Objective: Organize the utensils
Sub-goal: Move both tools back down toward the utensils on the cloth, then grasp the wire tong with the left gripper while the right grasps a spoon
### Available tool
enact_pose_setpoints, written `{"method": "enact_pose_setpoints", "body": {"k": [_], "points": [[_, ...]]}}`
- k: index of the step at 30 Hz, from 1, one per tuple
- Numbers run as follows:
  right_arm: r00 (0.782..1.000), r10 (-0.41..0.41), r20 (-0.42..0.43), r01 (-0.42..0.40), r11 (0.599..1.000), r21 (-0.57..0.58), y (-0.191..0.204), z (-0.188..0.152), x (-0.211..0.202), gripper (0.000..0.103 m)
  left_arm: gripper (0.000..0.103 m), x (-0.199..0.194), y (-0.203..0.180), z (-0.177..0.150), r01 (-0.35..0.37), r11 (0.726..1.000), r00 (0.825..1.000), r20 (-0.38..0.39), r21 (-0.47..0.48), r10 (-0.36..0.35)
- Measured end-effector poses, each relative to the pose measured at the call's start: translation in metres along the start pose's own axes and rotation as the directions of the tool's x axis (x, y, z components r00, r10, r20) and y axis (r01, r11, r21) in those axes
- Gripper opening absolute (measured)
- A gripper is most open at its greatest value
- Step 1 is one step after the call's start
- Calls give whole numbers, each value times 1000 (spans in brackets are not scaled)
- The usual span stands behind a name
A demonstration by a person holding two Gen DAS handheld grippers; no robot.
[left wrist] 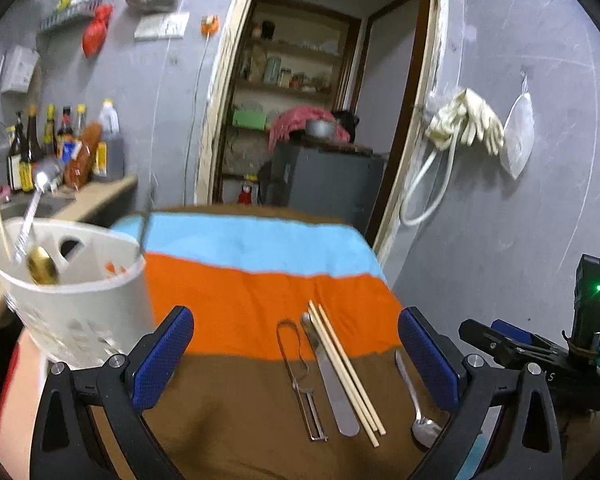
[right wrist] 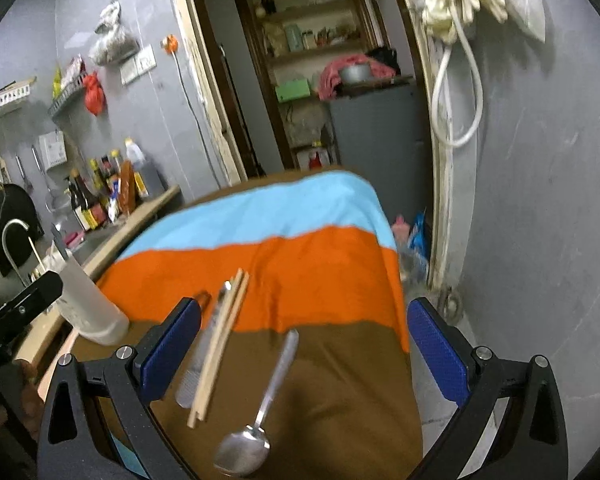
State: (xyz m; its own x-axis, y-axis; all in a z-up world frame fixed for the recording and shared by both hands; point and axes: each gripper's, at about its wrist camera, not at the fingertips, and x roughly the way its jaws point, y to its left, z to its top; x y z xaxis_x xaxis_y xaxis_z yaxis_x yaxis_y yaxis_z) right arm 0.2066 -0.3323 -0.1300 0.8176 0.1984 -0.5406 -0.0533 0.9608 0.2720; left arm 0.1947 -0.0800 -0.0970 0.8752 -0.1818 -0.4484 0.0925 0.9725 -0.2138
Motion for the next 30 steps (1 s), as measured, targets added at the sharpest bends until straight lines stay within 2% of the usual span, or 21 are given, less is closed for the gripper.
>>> {"method": "enact_pose_setpoints", "body": {"k": [3, 7, 11, 13, 14, 15, 16, 17, 20, 22, 25, 27, 30], "points": [[999, 22, -39, -21, 1000, 17, -7, -9, 11, 99, 103, 15, -1, -7, 6, 1000, 999, -40, -9, -7], [994, 51, -96, -50, 999, 12, -9, -17, 29, 76, 102, 35, 2, -12, -1, 1000, 995, -98, -20, -1], [981, 101, -166, -102, 995, 1, -4, -26, 49, 65, 99, 56, 9, -16, -13, 999, 987, -160, -51, 4], [972, 125, -198, -126, 992, 5, -1, -29, 58, 54, 90, 68, 13, -18, -5, 997, 979, -206, -71, -10], [967, 138, -215, -140, 990, 9, 0, -31, 62, 53, 85, 76, 14, -19, 4, 997, 970, -243, -79, -23], [963, 145, -226, -146, 989, 11, 0, -33, 65, 50, 73, 85, 16, -20, 19, 996, 957, -288, -91, -44], [958, 152, -243, -154, 988, 12, 2, -35, 70, 46, 65, 90, 16, -21, 23, 995, 949, -310, -94, -52], [956, 153, -251, -155, 988, 10, 3, -36, 72, 44, 63, 99, 15, -25, 21, 996, 937, -346, -92, -51], [948, 165, -274, -167, 986, 15, 5, -39, 80, 39, 58, 112, 15, -31, 28, 995, 916, -396, -91, -62], [944, 170, -282, -173, 985, 16, 4, -41, 81, 34, 53, 116, 13, -32, 26, 997, 910, -411, -74, -54], [941, 176, -290, -179, 984, 18, 6, -42, 84, 32, 50, 124, 8, -29, 41, 998, 902, -427, -57, -61], [937, 182, -299, -185, 983, 17, 6, -42, 84, 26, 43, 128, 8, -26, 51, 996, 896, -437, -69, -76], [933, 178, -312, -185, 983, 8, 8, -42, 86, 24, 36, 136, 10, -22, 50, 993, 890, -448, -103, -91]]}}
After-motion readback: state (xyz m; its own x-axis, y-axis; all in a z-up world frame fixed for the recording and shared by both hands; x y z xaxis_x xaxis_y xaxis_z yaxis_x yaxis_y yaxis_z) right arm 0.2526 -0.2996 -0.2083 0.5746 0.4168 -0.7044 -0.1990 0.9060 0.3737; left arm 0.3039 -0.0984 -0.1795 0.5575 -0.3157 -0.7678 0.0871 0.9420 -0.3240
